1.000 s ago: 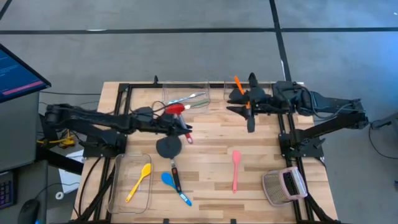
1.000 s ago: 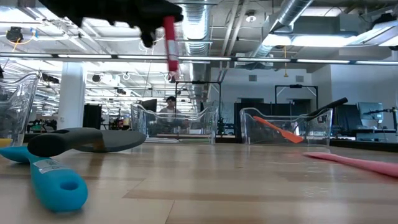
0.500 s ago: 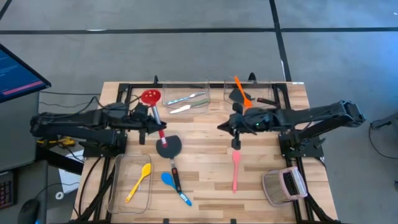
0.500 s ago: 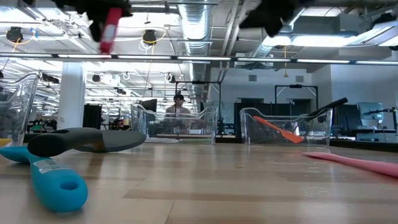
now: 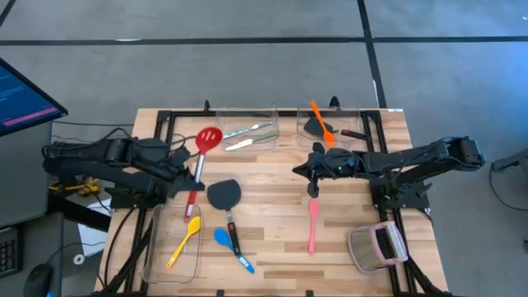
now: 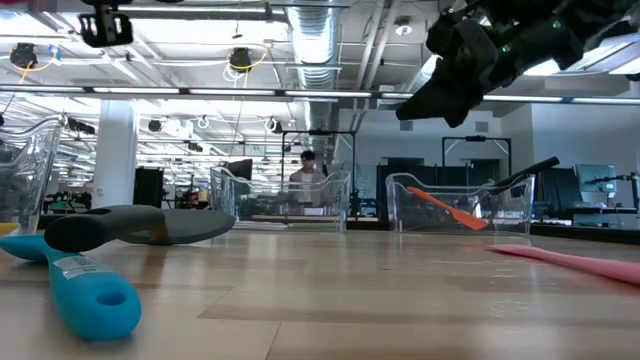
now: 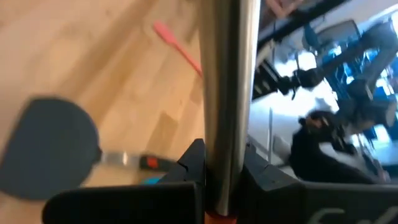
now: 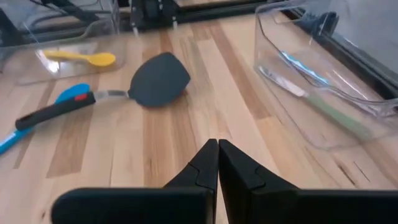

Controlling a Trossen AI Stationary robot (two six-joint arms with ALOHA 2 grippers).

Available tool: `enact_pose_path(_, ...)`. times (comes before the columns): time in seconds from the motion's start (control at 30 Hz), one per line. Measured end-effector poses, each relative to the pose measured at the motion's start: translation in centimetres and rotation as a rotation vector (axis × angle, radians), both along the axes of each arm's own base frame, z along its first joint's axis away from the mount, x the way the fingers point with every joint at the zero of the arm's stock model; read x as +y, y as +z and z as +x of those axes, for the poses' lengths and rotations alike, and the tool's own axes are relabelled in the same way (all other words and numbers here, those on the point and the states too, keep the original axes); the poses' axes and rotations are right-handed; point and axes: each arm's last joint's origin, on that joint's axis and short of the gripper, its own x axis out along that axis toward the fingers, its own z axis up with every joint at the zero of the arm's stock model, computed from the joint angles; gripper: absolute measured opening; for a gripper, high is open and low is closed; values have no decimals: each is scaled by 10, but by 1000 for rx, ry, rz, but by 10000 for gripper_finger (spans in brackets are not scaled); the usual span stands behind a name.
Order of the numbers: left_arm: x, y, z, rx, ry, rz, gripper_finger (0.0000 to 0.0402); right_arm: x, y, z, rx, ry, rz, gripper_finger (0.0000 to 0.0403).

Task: Pick & Place Kitchen Items
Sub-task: Put the red serving spoon into the bottom transparent bin

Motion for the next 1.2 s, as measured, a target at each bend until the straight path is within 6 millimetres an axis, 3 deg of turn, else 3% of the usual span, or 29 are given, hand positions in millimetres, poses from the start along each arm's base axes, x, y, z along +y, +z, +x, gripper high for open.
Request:
enact_pose_path(0.27, -20, -19, -19, 244, 25, 44, 20, 2, -4, -1, -58, 4, 16, 8)
enact_pose_path(0.6, -47, -23, -27, 184, 82, 175, 21, 16, -4, -1, -58, 61, 19, 8)
enact_pose_path(0.93, -78, -92, -41, 370, 164, 87, 21, 28, 0, -1, -99, 121, -2, 8)
enact_pose_path(1.2, -103, -113, -47, 299, 139, 33, 21, 31, 3, 0, -127, 128, 4, 8)
